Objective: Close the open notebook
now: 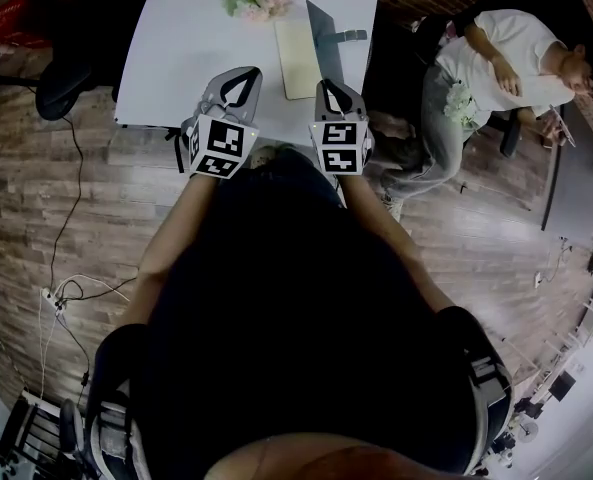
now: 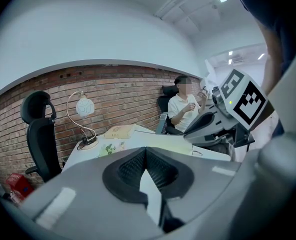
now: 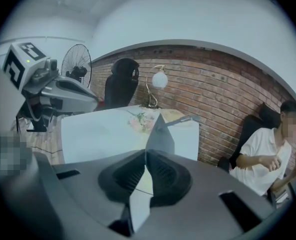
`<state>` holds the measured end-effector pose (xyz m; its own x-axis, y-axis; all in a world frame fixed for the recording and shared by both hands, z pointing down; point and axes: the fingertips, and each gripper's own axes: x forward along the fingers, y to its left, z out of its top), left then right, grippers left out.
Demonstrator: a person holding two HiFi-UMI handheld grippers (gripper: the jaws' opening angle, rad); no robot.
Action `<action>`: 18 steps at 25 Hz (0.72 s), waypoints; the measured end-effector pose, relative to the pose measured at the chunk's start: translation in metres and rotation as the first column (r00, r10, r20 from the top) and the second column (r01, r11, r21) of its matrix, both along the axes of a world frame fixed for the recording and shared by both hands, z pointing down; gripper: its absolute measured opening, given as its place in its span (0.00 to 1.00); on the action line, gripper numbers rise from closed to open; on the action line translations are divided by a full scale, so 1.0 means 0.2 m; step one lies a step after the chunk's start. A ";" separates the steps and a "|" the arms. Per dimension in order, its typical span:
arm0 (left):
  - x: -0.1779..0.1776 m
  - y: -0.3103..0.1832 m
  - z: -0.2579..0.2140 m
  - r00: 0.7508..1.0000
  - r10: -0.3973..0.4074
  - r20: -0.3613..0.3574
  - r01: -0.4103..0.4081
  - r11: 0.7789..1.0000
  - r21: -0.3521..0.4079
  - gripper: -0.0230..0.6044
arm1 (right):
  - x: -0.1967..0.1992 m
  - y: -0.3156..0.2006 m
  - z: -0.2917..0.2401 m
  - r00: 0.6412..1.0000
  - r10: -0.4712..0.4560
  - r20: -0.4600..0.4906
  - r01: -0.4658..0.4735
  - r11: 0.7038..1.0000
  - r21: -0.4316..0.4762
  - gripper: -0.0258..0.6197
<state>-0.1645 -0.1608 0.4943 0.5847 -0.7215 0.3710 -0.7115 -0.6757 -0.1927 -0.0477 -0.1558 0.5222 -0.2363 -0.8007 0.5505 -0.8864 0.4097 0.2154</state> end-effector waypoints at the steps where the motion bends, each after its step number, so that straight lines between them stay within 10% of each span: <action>1: 0.00 0.00 0.00 1.000 -0.002 0.001 0.002 1.000 -0.001 0.05 | 0.00 0.00 0.00 1.000 -0.003 -0.003 0.003 1.000 -0.003 0.07; 18: -0.08 0.02 0.01 0.998 -0.056 0.012 0.056 0.998 -0.004 0.05 | -0.08 0.01 0.07 0.994 -0.084 -0.067 0.081 0.996 -0.033 0.07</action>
<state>-0.1805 -0.1575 0.4961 0.5389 -0.7512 0.3812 -0.7461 -0.6357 -0.1981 -0.0634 -0.1541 0.5358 -0.2621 -0.7628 0.5912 -0.8331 0.4881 0.2604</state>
